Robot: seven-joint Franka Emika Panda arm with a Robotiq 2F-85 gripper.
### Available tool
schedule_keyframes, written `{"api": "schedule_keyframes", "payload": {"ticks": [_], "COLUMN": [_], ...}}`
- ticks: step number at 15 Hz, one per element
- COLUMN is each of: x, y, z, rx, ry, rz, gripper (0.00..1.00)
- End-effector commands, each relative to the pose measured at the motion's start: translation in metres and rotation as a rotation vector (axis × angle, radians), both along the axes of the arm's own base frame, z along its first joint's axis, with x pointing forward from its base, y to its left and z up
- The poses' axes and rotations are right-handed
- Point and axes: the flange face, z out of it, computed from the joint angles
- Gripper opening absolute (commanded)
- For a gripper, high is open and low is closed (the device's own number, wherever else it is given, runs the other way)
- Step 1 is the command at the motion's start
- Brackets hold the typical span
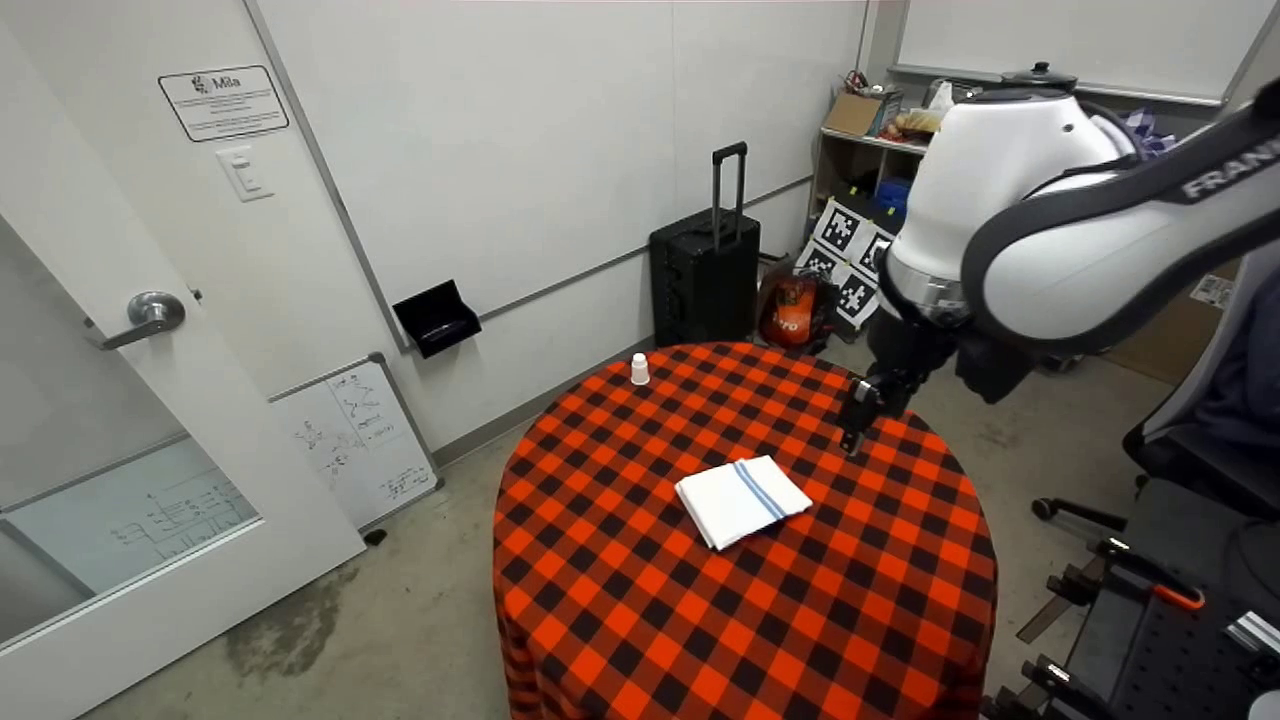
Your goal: Unfold the white towel
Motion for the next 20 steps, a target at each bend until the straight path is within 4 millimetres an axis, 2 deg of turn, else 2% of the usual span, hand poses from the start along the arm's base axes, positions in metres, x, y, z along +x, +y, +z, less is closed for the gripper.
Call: {"api": "schedule_keyframes", "payload": {"ticks": [1, 9, 13, 16, 20], "x": [0.052, 0.144, 0.176, 0.185, 0.178], "y": [-0.011, -0.034, -0.056, -0.079, -0.115], "z": [-0.056, -0.184, -0.255, -0.313, -0.358], "rx": [0.082, 0.147, 0.145, 0.143, 0.136], "ry": [0.016, 0.108, 0.119, 0.141, 0.160], "rz": [-0.002, -0.042, -0.106, -0.149, -0.218], "gripper": [1.00, 1.00, 1.00, 1.00, 1.00]}}
